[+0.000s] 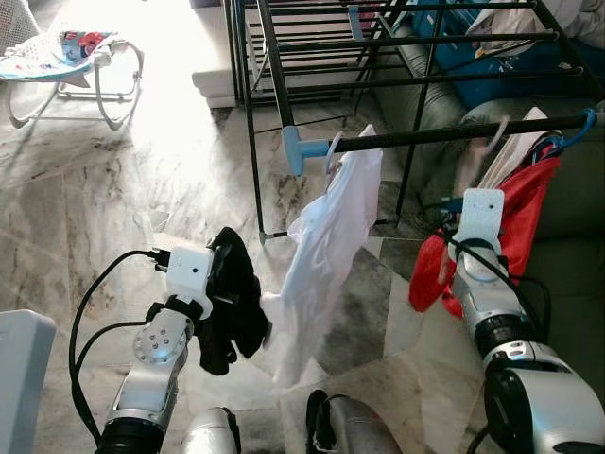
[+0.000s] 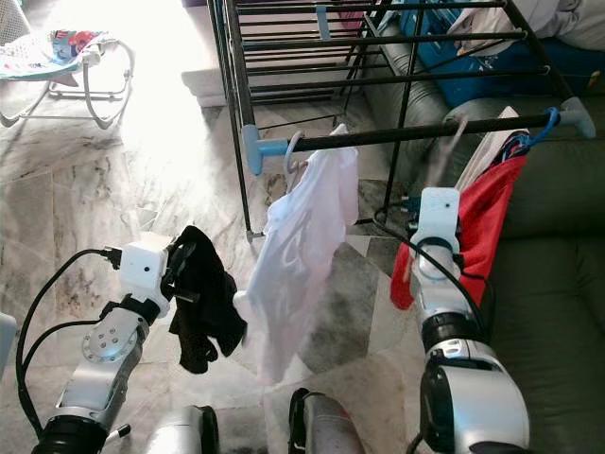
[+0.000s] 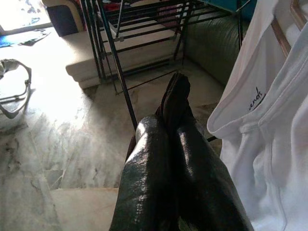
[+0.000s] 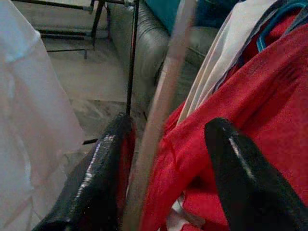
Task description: Hang hanger
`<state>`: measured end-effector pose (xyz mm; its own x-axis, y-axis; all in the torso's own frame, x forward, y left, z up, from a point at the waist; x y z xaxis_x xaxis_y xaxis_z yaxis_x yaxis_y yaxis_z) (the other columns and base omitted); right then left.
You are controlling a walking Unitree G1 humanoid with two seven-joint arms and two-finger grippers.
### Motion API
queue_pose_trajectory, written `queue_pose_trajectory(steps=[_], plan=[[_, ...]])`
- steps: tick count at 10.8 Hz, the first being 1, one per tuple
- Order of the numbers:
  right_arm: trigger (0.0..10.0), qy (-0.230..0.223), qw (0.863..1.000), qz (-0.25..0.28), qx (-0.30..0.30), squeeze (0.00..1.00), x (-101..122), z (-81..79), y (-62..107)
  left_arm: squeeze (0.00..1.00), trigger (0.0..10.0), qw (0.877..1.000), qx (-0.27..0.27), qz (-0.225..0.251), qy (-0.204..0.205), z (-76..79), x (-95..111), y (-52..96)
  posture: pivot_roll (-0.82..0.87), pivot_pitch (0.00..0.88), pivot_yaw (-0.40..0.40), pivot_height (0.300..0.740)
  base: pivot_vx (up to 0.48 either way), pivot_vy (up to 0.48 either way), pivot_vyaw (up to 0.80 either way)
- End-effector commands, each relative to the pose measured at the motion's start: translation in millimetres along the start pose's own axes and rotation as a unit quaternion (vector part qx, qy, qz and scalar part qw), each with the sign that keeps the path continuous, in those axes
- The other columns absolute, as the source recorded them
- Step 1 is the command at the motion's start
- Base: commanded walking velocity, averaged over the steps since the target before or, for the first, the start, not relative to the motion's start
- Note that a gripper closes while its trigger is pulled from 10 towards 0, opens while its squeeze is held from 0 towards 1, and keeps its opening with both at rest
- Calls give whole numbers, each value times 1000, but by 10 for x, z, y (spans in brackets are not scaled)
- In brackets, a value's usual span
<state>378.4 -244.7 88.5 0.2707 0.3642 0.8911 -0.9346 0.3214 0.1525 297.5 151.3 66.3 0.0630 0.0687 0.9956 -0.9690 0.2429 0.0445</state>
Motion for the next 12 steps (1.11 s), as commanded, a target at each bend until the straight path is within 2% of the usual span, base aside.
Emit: queue_pose_trajectory(steps=[1, 3, 10, 11, 12], plan=[[0, -8, 1000, -13, 3, 0, -27, 15, -14, 0, 10000, 1000, -11, 2, -4, 57, 24, -18, 12, 173, -51, 740, 0, 0, 0], [0, -27, 999, -18, 9, 0, -4, -25, -24, 0, 10000, 1000, -15, 0, -5, 67, 18, -17, 12, 173, -51, 740, 0, 0, 0], [0, -35, 999, -15, 18, 0, -27, -70, 2, 0, 10000, 1000, -24, -5, -7, 97, 6, -25, 14, 171, -47, 740, 0, 0, 0], [10000, -44, 999, -9, 30, 0, -32, -108, 24, 0, 10000, 1000, -25, -7, -7, 103, -4, -24, 14, 171, -47, 740, 0, 0, 0], [10000, -52, 998, -7, 36, 1000, -54, -135, 49, 0, 10000, 1000, -26, -9, -7, 109, -8, -22, 11, 172, -47, 740, 0, 0, 0]])
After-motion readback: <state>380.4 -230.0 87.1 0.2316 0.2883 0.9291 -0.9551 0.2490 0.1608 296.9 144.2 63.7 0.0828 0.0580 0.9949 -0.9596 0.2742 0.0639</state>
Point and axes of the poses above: a point about 5 cm out from each wrist's last joint towards the gripper, its own y axis pointing back from the gripper into the wrist, its own x axis along the axis of the wrist's last joint, z = x × y, the point moved 3 cm from there along -y, pointing out of the wrist towards the gripper, and after that the axes turned 13 degrees about y, right-handed, at the moved point
